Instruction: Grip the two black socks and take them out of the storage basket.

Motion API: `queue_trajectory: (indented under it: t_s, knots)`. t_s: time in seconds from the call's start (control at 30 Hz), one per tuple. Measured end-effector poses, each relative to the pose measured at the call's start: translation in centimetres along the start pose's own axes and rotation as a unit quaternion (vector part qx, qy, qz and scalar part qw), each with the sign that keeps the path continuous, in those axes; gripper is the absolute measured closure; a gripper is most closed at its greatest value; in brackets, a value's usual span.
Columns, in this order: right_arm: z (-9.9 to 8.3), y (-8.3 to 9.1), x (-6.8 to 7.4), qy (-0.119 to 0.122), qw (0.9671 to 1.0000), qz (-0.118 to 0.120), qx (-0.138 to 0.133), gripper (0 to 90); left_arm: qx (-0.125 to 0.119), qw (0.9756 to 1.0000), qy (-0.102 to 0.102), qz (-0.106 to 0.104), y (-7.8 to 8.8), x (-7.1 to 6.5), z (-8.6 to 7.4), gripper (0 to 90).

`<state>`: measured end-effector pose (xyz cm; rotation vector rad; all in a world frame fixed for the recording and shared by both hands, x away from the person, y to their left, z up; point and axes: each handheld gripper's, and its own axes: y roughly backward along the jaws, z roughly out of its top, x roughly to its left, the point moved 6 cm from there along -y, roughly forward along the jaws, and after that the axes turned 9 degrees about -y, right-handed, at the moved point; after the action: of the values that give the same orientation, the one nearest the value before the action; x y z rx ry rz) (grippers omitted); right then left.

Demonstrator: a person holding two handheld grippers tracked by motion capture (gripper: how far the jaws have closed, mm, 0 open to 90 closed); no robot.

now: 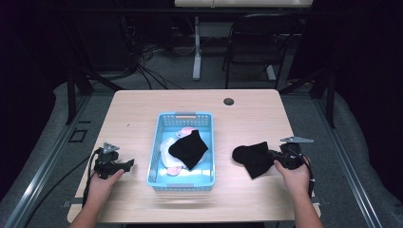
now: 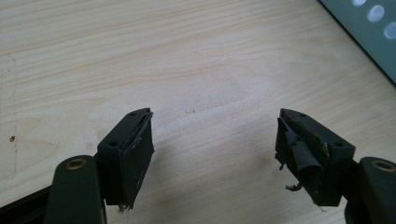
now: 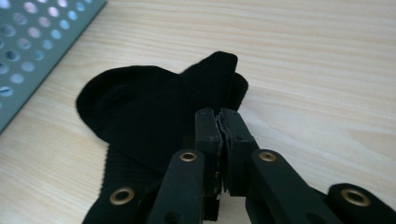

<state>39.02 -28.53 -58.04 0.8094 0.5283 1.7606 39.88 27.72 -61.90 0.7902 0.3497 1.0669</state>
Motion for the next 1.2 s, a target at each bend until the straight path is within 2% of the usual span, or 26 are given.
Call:
queue_trajectory:
  t_s: [0.13,0.23,0.27,0.4,0.47,0.63,0.77,0.87,1.0,1.1,1.2]
  knots:
    - [-0.6,-0.3,-1.1,-0.016,0.9998,-0.007,0.007,84.3,-0.001,1.0,0.0,-0.001,0.0,0.0,0.0,27.6]
    - [-0.8,-0.4,-1.3,-0.016,0.9998,-0.009,0.01,82.6,-0.002,1.0,0.0,-0.001,0.0,0.0,0.0,27.6]
    - [-0.9,-0.3,-1.4,-0.011,0.9998,-0.011,0.011,78.2,-0.002,1.0,0.001,-0.001,0.0,0.0,0.0,27.6]
    - [-0.9,-0.3,-1.4,-0.01,0.9998,-0.015,0.003,72.0,-0.002,1.0,0.001,0.0,0.0,0.0,0.1,27.6]
    - [-0.6,-0.1,-1.2,-0.01,0.9999,-0.009,-0.004,66.4,-0.003,1.0,0.001,-0.001,0.0,0.0,0.1,27.6]
    - [-0.1,0.6,-0.7,-0.012,0.9999,0.004,-0.012,60.9,0.0,1.0,0.0,-0.001,0.0,0.0,0.0,27.6]
    - [0.4,0.9,-0.3,0.009,0.9999,-0.006,-0.004,58.0,-0.002,1.0,0.001,-0.001,0.1,0.0,0.0,27.6]
    - [0.9,1.2,0.2,0.022,0.9995,-0.018,-0.011,57.2,-0.002,1.0,0.004,-0.001,0.1,0.0,0.0,27.6]
    - [1.5,1.4,1.0,0.038,0.9992,-0.013,-0.001,57.0,-0.002,1.0,0.004,-0.001,0.0,0.0,0.0,27.6]
    - [2.3,1.5,2.2,0.054,0.9984,-0.018,0.0,54.2,-0.002,1.0,0.003,-0.001,0.0,0.0,0.0,27.6]
    - [3.3,1.7,3.6,0.08,0.9967,-0.012,-0.008,49.3,-0.001,1.0,0.002,-0.001,0.0,0.0,0.0,27.6]
